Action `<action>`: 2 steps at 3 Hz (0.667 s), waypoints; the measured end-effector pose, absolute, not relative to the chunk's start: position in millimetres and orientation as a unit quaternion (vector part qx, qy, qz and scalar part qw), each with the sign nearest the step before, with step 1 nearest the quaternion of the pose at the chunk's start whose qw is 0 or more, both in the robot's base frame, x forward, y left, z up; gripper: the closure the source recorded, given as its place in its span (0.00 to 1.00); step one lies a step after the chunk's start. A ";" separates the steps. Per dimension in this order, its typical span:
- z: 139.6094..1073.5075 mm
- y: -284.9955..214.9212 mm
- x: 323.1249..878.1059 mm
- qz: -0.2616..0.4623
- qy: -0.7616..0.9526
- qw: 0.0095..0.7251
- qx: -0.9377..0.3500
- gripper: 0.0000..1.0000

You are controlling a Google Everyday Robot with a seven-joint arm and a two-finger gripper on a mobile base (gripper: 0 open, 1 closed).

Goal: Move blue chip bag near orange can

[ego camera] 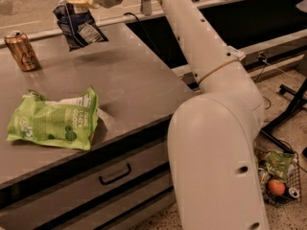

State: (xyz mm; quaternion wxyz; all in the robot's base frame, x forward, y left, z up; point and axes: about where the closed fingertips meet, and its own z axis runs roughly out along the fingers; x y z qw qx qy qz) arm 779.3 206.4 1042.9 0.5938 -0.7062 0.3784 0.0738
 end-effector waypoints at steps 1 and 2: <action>1040.6 225.6 774.8 0.068 0.341 0.612 -0.710 1.00; 1035.0 241.1 770.3 0.058 0.307 0.628 -0.713 1.00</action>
Offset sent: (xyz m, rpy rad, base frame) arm -0.0199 0.0463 -0.0166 0.0610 -0.2294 0.1198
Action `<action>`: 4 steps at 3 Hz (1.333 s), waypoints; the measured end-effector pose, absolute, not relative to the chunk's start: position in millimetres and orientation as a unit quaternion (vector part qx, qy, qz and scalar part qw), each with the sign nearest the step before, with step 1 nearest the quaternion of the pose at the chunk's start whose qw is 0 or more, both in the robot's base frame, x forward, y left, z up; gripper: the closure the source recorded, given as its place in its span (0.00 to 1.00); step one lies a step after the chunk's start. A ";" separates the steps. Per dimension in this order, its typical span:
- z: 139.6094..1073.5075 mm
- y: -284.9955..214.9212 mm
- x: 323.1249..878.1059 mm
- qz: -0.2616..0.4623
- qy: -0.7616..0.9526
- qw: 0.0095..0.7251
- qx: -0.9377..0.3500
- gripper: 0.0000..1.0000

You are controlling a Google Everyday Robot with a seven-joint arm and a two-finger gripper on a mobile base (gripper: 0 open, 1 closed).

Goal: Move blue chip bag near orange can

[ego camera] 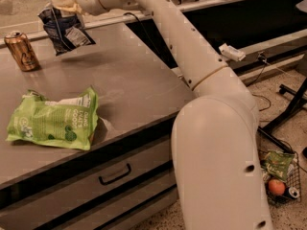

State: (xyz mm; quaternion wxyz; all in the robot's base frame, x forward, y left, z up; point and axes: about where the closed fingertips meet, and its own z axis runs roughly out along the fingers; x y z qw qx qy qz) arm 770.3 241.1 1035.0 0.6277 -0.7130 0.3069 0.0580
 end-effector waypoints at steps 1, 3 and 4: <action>1027.6 260.3 768.1 0.055 0.280 0.640 -0.714 1.00; 1014.8 281.8 758.4 0.021 0.224 0.645 -0.731 1.00; 1006.4 279.6 757.4 -0.020 0.198 0.639 -0.743 1.00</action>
Offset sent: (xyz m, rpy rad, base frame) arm -0.0090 0.0445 -0.0171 0.0570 -0.1170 0.0755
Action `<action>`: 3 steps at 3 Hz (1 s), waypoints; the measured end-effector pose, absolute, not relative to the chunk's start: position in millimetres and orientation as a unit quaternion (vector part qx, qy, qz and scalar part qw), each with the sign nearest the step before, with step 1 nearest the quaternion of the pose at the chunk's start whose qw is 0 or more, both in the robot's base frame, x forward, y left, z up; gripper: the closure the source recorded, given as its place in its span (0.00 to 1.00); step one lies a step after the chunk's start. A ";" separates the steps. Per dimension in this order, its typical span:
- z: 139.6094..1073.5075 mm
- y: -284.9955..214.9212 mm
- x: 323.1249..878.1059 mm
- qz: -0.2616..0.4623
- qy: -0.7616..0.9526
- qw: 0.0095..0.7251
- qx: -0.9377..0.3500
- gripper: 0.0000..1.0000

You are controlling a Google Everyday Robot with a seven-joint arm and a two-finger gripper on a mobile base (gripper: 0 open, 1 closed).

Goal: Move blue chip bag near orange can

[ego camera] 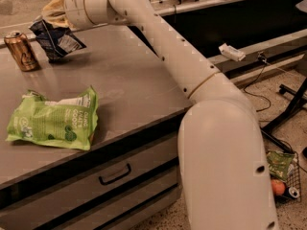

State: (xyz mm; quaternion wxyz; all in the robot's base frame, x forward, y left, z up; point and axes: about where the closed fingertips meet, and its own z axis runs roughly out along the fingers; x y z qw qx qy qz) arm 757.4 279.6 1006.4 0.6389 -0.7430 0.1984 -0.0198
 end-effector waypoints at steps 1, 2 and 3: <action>1004.5 283.1 756.2 -0.018 0.197 0.638 -0.744 0.82; 1003.0 286.1 755.1 -0.016 0.195 0.638 -0.745 0.59; 1001.6 289.3 754.0 -0.013 0.194 0.638 -0.745 0.35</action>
Offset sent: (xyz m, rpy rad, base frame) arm -0.0011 0.0031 -0.0019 -0.0018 0.0000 0.0052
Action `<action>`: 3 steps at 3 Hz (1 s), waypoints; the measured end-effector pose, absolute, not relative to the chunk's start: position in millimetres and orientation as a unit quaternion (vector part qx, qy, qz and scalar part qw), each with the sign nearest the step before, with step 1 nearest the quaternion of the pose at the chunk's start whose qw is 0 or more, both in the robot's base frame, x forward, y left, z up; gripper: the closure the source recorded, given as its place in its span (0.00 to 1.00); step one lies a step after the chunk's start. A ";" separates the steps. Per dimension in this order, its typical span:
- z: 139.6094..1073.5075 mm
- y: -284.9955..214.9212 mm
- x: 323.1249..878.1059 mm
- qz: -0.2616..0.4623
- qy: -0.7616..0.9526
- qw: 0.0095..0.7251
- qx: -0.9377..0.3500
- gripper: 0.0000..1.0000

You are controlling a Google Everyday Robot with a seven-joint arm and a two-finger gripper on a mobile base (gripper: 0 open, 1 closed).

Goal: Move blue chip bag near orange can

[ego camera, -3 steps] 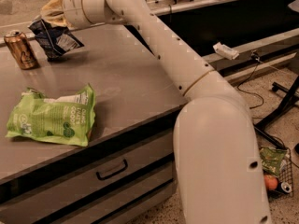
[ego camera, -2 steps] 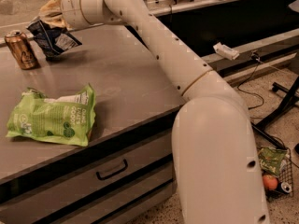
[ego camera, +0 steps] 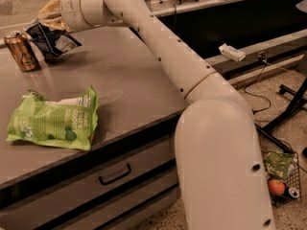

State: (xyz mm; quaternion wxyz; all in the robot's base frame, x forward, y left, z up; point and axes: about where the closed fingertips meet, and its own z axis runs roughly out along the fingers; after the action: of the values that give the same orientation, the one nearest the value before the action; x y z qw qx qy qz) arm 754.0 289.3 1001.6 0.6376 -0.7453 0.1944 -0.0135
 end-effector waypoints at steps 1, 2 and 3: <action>1000.3 292.3 752.9 -0.011 0.193 0.637 -0.746 0.12; 999.1 295.0 751.9 -0.010 0.192 0.637 -0.746 0.00; 999.0 295.1 751.8 -0.009 0.192 0.637 -0.746 0.00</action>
Offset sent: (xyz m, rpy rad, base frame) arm -0.0009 0.0024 -0.0011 -0.0004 0.0015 0.0036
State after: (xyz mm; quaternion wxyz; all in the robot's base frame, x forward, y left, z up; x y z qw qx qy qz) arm 751.8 295.1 999.0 0.6369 -0.7465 0.1923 -0.0094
